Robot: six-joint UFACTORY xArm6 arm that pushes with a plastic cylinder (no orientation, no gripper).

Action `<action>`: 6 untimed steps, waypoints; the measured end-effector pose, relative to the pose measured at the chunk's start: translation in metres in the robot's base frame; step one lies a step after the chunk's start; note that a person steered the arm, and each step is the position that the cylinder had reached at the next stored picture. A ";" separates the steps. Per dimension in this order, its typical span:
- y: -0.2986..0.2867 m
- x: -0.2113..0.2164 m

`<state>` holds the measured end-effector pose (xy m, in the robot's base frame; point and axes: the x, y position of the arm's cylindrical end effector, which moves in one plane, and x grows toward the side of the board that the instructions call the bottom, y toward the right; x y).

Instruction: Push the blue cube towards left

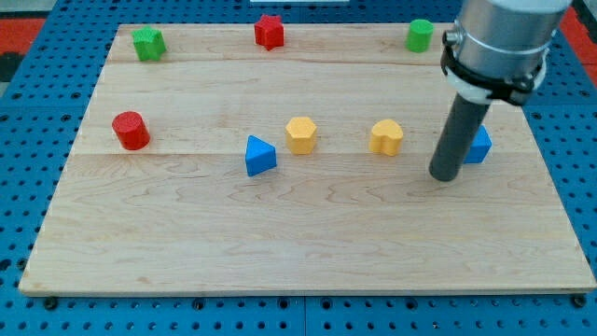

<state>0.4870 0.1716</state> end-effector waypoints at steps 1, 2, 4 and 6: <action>0.035 -0.024; 0.042 -0.049; 0.089 -0.049; 0.026 -0.089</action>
